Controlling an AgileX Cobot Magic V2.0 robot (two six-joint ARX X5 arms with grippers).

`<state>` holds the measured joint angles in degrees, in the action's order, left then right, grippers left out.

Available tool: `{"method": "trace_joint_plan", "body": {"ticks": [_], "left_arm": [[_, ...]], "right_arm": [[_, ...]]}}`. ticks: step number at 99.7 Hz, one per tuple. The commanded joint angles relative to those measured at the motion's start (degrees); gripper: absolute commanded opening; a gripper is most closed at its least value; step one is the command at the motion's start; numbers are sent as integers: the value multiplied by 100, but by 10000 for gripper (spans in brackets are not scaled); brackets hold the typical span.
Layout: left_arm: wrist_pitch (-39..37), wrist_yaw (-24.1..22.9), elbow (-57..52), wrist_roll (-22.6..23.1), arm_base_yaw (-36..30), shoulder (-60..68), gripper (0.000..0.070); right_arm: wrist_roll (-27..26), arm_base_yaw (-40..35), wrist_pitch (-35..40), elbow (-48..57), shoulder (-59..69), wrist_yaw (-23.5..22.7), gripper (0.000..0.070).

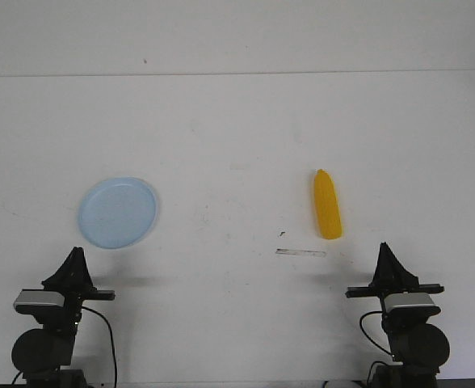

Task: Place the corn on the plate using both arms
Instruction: 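Reach the left gripper forward toward the light blue plate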

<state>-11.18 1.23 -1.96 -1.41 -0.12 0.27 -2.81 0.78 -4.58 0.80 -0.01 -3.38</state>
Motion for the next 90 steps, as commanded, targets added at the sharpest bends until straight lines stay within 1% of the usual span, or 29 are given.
{"method": "trace_joint_plan", "body": {"ticks": [1,15,25,33,40,48,54,69,90], "left_arm": [[-87,-20,118,33,7,-9,1],[-90,-20,118,9,7,-9,1],[-94,-22,22,-175,7,-9,1],[-92,-31,-168,-444,7,-7,1],[-85,-184,-365,-562,7,15,1],[-79,-387,-608,-564,7,127,1],[-55,-455,-809,-538,7,291,1],[131,-450,-1394,-485,7,1154,1],[227,-450,-2503,-485,4,2994,1]], "right_arm": [[-37,-7,-57,-7,7,2,9],[-37,-7,-57,-7,7,2,9],[-37,-7,-57,-7,7,2,9],[-37,-7,-57,-7,7,2,9],[-35,-7,-57,-7,7,0,9],[-35,-7,-57,-7,7,2,9],[-35,-7,-57,-7,7,2,9],[-35,-7,-57,-7,7,2,9],[-35,-7,-57,-7,7,2,9]]}}
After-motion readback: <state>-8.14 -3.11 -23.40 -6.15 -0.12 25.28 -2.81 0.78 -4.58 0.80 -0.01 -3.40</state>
